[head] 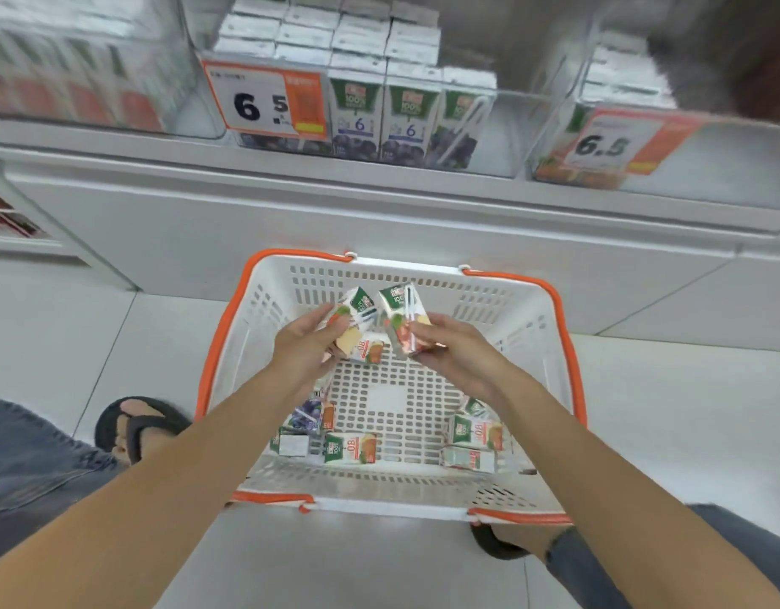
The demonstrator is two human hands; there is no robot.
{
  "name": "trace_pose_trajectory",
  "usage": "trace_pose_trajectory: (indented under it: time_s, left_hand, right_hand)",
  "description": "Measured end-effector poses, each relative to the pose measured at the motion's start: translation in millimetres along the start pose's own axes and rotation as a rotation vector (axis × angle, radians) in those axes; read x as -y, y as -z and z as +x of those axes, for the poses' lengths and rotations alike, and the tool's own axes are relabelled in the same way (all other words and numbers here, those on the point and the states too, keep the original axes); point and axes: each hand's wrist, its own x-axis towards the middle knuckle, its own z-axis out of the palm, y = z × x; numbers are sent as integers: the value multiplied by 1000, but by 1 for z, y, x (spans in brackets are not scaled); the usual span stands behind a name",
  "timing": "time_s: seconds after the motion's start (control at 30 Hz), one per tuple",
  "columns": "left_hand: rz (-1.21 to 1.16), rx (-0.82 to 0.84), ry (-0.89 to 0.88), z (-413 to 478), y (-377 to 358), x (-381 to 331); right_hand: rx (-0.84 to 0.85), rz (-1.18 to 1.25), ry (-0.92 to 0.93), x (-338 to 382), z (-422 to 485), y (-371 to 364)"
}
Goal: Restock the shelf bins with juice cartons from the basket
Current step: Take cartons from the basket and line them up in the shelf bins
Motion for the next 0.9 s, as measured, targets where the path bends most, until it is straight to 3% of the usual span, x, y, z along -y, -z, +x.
trace_pose_trajectory:
  time_s: [0.2, 0.33, 0.5, 0.67, 0.73, 0.83, 0.9]
  left_hand:
    - [-57, 194, -118, -40, -74, -36]
    - [150, 364, -210, -69, -104, -58]
    - [183, 446, -320, -91, -142, -91]
    - [402, 613, -499, -100, -187, -132]
    - [613, 588, -693, -98, -204, -152]
    - [1039, 338, -1016, -81, -225, -174]
    - [1228, 241, -1073, -65, -237, -181]
  right_hand:
    - [-64, -181, 197, 50, -52, -16]
    - [-31, -173, 251, 86, -82, -2]
    - [43, -160, 324, 137, -110, 21]
    - [126, -365, 455, 205, -130, 43]
    - [37, -413, 547, 232, -135, 57]
    - [-241, -489, 734, 272, -138, 84]
    - [-398, -575, 850, 298, -135, 105]
